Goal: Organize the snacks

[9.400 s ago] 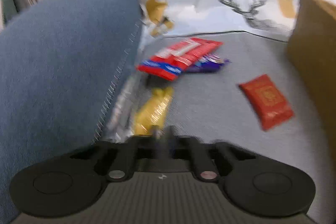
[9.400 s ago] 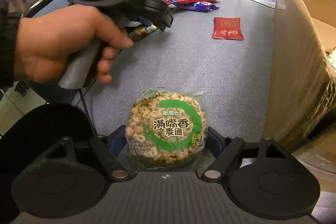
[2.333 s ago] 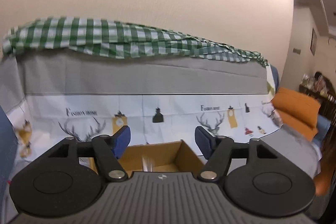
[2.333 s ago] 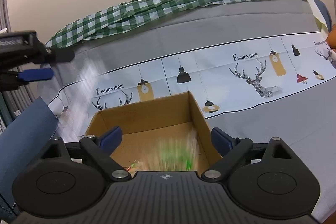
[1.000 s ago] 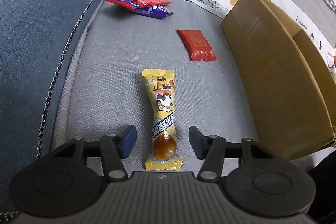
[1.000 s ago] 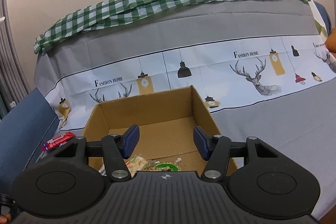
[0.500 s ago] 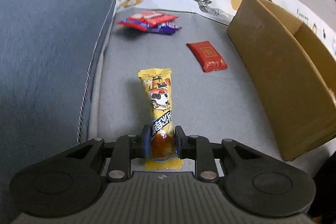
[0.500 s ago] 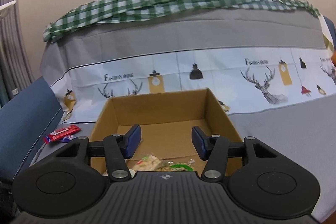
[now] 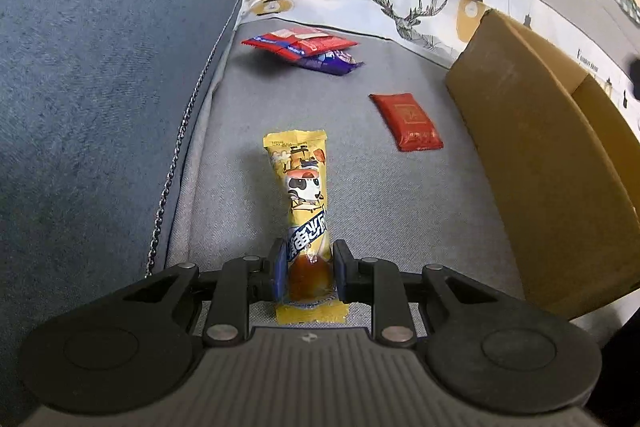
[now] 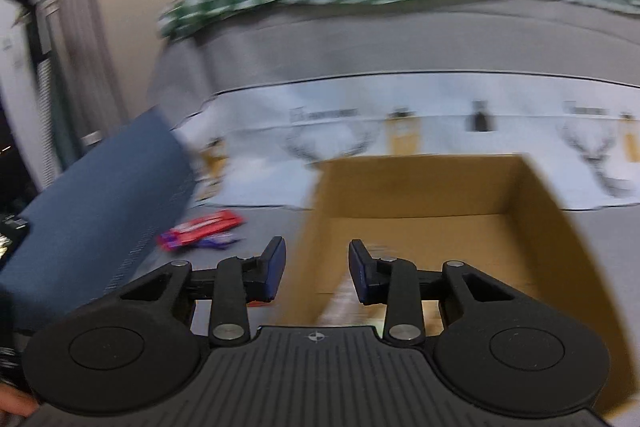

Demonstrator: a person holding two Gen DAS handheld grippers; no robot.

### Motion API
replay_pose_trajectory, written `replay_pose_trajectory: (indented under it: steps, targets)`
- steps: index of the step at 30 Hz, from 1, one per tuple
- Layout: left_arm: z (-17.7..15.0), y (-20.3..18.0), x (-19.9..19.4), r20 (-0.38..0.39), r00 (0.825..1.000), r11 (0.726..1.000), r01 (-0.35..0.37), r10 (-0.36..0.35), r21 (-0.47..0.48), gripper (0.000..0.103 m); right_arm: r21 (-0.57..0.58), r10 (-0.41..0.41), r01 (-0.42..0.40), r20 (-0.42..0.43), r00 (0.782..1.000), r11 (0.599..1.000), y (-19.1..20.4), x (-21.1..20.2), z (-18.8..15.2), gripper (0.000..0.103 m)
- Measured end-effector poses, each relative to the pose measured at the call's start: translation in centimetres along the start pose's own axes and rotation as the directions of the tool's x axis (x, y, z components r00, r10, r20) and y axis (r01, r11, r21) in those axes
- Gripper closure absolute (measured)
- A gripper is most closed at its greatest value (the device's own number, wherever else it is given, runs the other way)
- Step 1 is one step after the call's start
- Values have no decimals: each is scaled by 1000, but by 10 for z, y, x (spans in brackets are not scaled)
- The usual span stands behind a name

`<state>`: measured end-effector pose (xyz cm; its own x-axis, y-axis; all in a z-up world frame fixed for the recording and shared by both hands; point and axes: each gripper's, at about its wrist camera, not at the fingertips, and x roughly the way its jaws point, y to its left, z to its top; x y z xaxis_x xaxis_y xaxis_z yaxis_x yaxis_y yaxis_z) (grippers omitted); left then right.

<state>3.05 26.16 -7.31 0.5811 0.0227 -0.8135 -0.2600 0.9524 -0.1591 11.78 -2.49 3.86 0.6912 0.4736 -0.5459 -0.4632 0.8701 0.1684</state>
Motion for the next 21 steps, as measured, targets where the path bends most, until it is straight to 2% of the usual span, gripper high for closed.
replay_pose_trajectory:
  steps: [3,6,8,13,15,19,21]
  targets:
    - [1,-1,3,-5,1000,1000,-10,10,3,77,-45,65,-67,-56,996,997,40,29,1,63]
    - [0,0,4,1,1000,1000,-27,27,-3,77,-91,70,-81,-121,990,993,73,67,-3,54]
    - [-1,-1,5,4,999,999,-42,42,4,77,-92,46,-62,-168,985,994,86,94,-7,50]
    - [0,3,13,-26,999,999,-33,33,3,77,-76,-36,17,-263,964,997,100,163,-15,30]
    - [-1,3,14,-22,999,999,-32,32,7,77,-95,-74,49,-287,955,994,102,187,-21,28]
    - [-1,3,14,-17,999,999,-32,32,6,77,-113,-151,118,-364,919,987,95,228,-32,28]
    - [0,4,15,-21,999,1000,-27,27,6,77,-103,-150,119,-392,908,988,90,236,-38,29]
